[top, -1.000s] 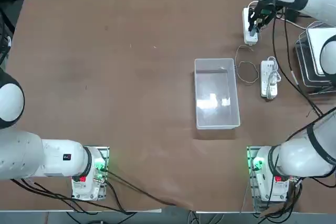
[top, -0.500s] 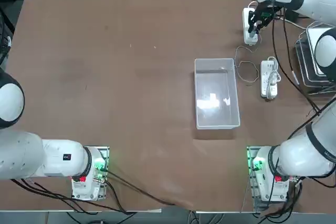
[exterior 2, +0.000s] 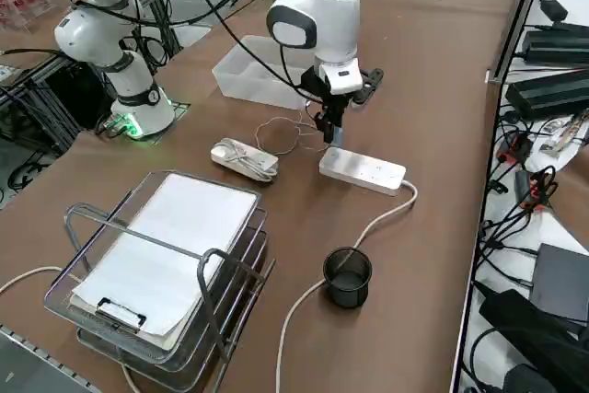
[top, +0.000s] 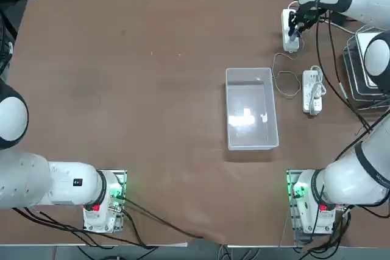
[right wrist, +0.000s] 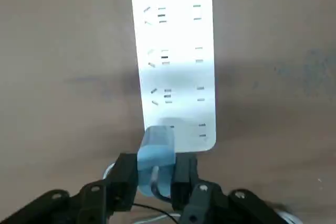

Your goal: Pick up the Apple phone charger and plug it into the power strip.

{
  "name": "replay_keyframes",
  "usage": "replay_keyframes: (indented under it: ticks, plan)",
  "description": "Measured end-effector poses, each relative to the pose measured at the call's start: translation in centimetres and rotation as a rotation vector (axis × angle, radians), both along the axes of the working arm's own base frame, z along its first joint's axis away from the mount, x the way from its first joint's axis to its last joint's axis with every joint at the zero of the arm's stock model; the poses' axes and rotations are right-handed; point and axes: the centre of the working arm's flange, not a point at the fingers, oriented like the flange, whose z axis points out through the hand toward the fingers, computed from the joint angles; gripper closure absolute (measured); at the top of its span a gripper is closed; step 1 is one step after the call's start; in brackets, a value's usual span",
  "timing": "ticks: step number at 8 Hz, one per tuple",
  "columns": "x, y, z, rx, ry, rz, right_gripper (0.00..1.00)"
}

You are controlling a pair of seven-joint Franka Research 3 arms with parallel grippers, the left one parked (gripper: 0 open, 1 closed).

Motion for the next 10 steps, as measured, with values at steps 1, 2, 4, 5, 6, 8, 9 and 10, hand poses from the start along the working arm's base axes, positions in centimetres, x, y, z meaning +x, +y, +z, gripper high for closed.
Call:
replay_keyframes:
  ticks: [1,2,4,5,6,8,9,10]
  plan:
    - [0.1,0.0,-0.1,0.0,-0.005,0.0,0.64]
    - [0.1,0.0,-0.4,0.0,-0.004,0.0,0.64]
    - [0.1,0.0,-1.0,0.0,0.002,0.002,0.64]
    - [0.1,-0.1,-1.3,0.0,0.006,0.008,0.64]
    - [0.0,-0.2,-1.6,0.0,0.01,0.013,0.64]
    - [0.0,-0.7,-2.0,0.001,0.014,0.019,0.64]
    - [0.0,-0.8,-2.2,0.001,0.017,0.022,0.64]
    - [0.0,-0.8,-2.4,0.001,0.021,0.023,0.64]
